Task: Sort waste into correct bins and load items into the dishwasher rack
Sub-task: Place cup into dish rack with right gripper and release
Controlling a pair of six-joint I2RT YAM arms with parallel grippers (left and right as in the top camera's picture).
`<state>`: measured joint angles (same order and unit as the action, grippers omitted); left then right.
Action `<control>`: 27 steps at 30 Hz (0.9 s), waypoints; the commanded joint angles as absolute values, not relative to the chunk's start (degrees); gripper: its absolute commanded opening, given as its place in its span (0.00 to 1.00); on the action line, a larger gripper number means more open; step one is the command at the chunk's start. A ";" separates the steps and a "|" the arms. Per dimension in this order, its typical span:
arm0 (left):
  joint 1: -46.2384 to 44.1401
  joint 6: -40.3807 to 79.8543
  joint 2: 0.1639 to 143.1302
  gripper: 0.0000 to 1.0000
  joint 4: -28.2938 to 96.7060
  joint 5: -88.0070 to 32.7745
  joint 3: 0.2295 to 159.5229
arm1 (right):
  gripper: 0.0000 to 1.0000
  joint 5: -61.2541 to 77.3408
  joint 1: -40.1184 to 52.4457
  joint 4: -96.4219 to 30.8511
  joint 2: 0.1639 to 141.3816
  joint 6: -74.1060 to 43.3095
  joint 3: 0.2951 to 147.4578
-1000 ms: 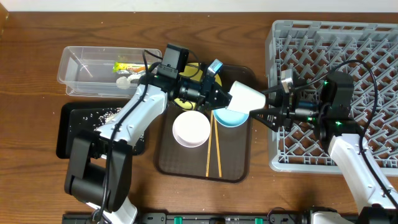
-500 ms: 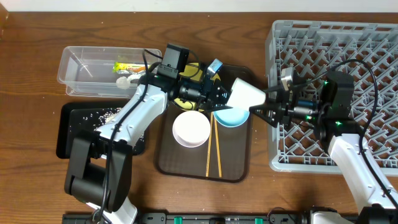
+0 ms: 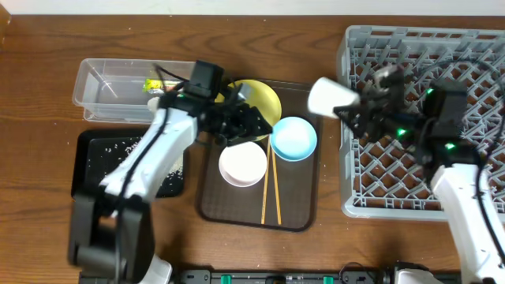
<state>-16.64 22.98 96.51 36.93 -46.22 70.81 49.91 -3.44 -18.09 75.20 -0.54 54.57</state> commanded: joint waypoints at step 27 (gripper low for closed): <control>-15.97 19.97 85.08 0.56 40.73 -27.53 71.48 | 0.01 -6.04 -22.11 -67.42 80.75 -8.80 76.38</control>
